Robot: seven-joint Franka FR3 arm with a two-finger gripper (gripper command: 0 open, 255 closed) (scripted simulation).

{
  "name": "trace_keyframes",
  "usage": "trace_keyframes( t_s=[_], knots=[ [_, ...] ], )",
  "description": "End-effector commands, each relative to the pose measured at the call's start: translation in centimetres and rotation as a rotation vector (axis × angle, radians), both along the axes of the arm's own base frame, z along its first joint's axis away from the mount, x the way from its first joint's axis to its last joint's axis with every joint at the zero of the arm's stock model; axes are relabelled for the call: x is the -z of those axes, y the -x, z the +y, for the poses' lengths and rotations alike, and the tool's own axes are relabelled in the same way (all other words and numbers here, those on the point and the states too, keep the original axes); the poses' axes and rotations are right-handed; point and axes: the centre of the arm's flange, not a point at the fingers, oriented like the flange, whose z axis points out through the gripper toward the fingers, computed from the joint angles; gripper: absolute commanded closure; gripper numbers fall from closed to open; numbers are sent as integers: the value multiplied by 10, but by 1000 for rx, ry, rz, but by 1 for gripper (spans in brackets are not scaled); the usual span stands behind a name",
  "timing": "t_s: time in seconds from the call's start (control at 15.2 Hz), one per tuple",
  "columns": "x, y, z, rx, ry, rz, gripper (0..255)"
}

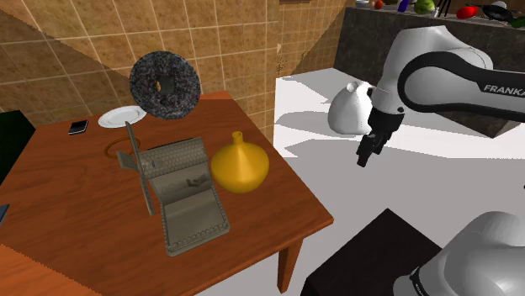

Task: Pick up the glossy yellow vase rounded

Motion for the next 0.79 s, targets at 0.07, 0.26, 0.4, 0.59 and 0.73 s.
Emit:
trace_keyframes(
  t_s=[0.07, 0.26, 0.4, 0.59, 0.73],
  knots=[
    [-2, -8, 9, -4, -4, 0, 0],
    [-10, -33, 38, -16, -15, 0, 0],
    [-15, -50, 57, -24, -23, -1, 0],
    [-23, -74, 85, -35, -34, -1, 0],
    [-29, -90, 104, -43, -42, -1, 0]
  ],
)
